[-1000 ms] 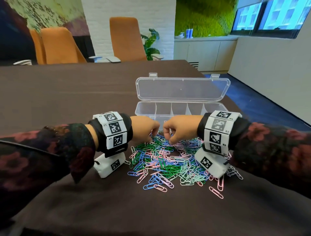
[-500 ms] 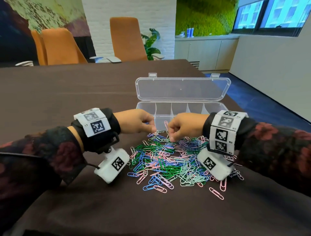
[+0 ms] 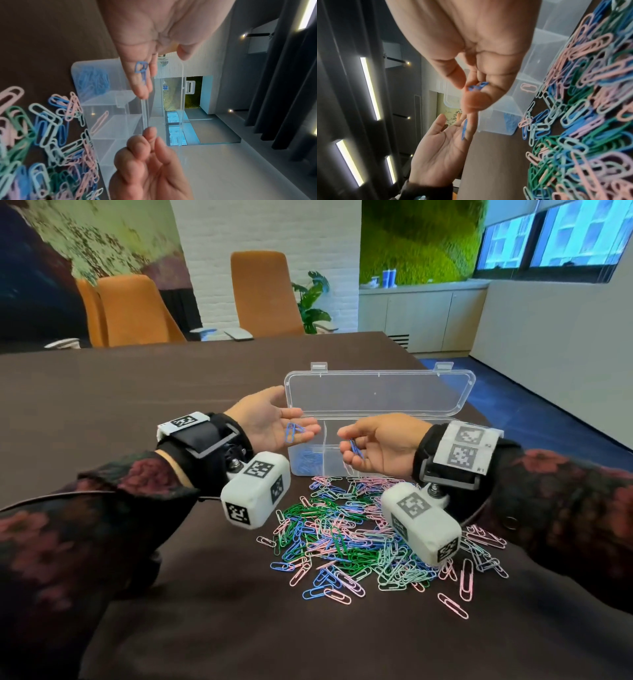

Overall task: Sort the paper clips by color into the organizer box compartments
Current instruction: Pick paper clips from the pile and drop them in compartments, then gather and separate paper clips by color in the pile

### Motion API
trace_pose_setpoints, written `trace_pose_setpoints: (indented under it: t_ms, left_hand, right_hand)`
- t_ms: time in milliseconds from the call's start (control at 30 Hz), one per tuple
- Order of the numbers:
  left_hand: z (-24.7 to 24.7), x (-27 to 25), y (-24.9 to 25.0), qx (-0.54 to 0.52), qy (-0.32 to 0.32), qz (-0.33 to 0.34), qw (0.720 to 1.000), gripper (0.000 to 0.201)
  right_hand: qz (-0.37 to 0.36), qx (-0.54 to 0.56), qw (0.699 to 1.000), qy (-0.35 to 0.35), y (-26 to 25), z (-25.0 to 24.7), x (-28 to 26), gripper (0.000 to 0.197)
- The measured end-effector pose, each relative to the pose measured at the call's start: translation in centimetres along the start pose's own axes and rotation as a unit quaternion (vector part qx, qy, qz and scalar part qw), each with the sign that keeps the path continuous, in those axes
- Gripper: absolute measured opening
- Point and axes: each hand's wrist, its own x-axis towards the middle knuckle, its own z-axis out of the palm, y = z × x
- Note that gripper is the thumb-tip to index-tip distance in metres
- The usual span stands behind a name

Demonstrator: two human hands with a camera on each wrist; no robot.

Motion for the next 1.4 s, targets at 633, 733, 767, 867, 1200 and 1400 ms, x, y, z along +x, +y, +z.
trace_pose_setpoints:
  t_ms: [633,733,767,867,1200,1400]
  left_hand:
    - [-0.3,-2.1,0.3,0.113,0.033,0.11,0.987,0.033]
    - [-1.5,-2.9,-0.7,0.345,-0.039,0.112,0.931,0.016]
    - [-1.8,-3.0,-1.0,0.438,-0.059,0.117,0.889,0.014]
    - [-1.9,-2.4,-2.3,0.691,-0.1,0.137,0.703,0.012]
    - [1.2,-1.3,-5.6,0.846,-0.159,0.152,0.486,0.039]
    - [0.7,-1.9,-4.3,0.803,-0.131,0.163,0.558,0.021]
  right_hand:
    - [-0.057,0.119,0.989,-0.063,-3.2,2.6,1.4,0.049]
    - [-0.092,-0.064,0.992,-0.052,-2.4,0.9,0.0,0.016]
    - [-0.104,-0.144,0.983,-0.051,-1.9,0.3,-0.5,0.015]
    - [-0.099,-0.412,0.903,-0.063,-0.7,-1.3,-1.3,0.016]
    - [-0.065,-0.737,0.663,-0.113,1.6,-1.6,-2.5,0.021]
    - [-0.081,-0.739,0.663,-0.091,1.4,-1.5,-1.4,0.011]
